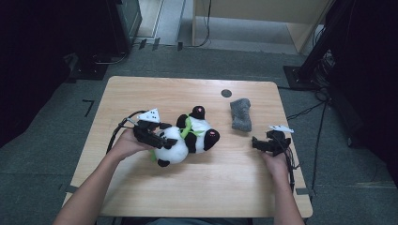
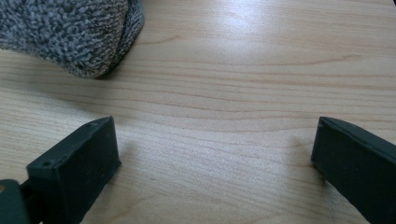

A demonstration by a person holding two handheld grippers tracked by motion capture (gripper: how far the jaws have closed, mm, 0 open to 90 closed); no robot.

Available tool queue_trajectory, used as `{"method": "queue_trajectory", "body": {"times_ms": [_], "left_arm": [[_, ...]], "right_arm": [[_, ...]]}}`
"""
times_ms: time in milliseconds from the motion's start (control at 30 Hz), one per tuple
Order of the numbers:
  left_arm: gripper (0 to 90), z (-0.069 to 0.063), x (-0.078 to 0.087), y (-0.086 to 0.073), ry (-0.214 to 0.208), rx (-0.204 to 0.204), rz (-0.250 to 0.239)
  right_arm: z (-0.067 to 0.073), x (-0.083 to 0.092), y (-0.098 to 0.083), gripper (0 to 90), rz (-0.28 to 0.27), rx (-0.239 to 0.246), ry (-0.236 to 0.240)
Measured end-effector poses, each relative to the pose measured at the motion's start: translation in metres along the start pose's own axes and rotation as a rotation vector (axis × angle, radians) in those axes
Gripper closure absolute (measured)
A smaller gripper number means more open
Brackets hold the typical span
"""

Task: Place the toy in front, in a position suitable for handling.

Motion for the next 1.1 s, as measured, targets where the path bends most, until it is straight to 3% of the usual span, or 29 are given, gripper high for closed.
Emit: {"method": "queue_trajectory", "body": {"times_ms": [167, 267, 300, 433, 500, 600, 700, 800, 900, 967, 1100], "left_arm": [[30.8, -0.005, 0.017, 0.0, 0.028, 0.135, -0.094], [28.6, -0.011, 0.025, -0.004, 0.076, 0.167, -0.103], [27.8, -0.015, 0.029, -0.007, 0.11, 0.179, -0.099], [25.9, -0.028, 0.038, -0.016, 0.178, 0.233, -0.101], [25.1, -0.035, 0.04, -0.021, 0.209, 0.253, -0.099], [21.5, -0.045, 0.04, -0.03, 0.271, 0.25, -0.079], [20.8, -0.048, 0.042, -0.037, 0.272, 0.282, -0.083], [20.7, -0.055, 0.036, -0.04, 0.304, 0.299, -0.069], [20.4, -0.063, 0.033, -0.036, 0.327, 0.3, -0.119], [17.7, -0.066, 0.028, -0.035, 0.34, 0.301, -0.112], [12.3, -0.071, 0.016, -0.035, 0.415, 0.278, -0.1]], "right_arm": [[0.002, 0.001, 0.003, 8.0, 0.012, 0.003, 0.006], [0.003, 0.004, 0.006, 21.4, 0.004, 0.001, 0.038], [0.003, 0.005, 0.008, 20.0, 0.003, -0.016, 0.051], [0.005, 0.009, 0.02, 21.2, -0.027, -0.076, 0.116], [0.007, 0.01, 0.024, 20.8, -0.037, -0.076, 0.129], [0.011, 0.01, 0.035, 21.2, -0.059, -0.065, 0.139], [0.013, 0.009, 0.046, 22.2, -0.078, -0.067, 0.161], [0.017, 0.001, 0.057, 21.7, -0.075, -0.053, 0.176], [0.021, -0.009, 0.068, 21.9, -0.07, -0.038, 0.189], [0.024, -0.015, 0.076, 22.1, -0.081, -0.038, 0.199], [0.031, -0.027, 0.09, 22.2, -0.096, -0.03, 0.221]]}}
Point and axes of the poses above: each handheld gripper's, and its own axes: x roughly backward along the jaws, y roughly out of its top, z roughly to its left, the point moved 1 cm from there along -x, roughly forward along the jaws, and after that the axes turned 10 degrees about y, right-handed, at the moved point
